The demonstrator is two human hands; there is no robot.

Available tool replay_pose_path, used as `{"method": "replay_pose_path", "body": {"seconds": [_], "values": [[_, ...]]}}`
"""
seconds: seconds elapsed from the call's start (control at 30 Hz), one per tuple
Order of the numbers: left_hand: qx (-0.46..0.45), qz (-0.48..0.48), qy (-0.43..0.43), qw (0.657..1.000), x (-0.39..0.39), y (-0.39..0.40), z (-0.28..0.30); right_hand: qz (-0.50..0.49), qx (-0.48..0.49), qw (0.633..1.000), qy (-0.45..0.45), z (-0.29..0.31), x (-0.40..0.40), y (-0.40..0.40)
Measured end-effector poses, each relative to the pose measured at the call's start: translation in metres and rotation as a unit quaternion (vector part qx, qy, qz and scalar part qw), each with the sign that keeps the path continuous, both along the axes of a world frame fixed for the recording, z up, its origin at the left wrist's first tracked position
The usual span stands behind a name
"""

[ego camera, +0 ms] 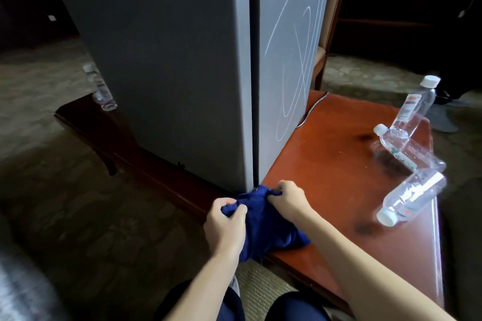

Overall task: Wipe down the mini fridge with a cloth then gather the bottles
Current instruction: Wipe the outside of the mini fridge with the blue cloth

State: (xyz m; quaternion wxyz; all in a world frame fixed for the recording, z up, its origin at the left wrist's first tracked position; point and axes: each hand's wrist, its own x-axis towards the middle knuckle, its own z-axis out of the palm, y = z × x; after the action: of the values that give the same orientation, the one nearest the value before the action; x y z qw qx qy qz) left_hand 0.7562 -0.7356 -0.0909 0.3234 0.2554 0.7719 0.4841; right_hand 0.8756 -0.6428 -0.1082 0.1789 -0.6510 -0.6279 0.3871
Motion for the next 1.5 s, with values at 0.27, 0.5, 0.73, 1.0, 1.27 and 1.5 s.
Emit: {"method": "replay_pose_path", "body": {"seconds": [0.27,0.5,0.73,1.0,1.27,1.5], "values": [[0.012,0.038,-0.02,0.999,-0.005,0.008,-0.008,-0.03,0.001,1.0,0.008,-0.008,-0.022,0.021],[0.011,0.016,-0.023,1.0,-0.017,0.004,-0.009,-0.054,0.016,0.998,-0.022,-0.013,-0.028,0.016],[-0.01,0.0,-0.008,1.0,-0.015,0.015,-0.012,0.033,0.025,0.982,-0.184,-0.003,-0.029,0.028],[-0.012,0.006,-0.009,1.0,-0.013,0.019,-0.015,-0.004,-0.01,0.994,-0.108,-0.009,-0.028,0.028],[0.01,-0.009,-0.028,1.0,-0.015,0.01,-0.003,-0.07,-0.005,0.997,-0.013,-0.004,-0.018,0.013],[0.098,-0.036,-0.129,0.986,0.006,0.004,0.017,-0.152,0.003,0.978,0.143,0.036,0.021,-0.004]]}}
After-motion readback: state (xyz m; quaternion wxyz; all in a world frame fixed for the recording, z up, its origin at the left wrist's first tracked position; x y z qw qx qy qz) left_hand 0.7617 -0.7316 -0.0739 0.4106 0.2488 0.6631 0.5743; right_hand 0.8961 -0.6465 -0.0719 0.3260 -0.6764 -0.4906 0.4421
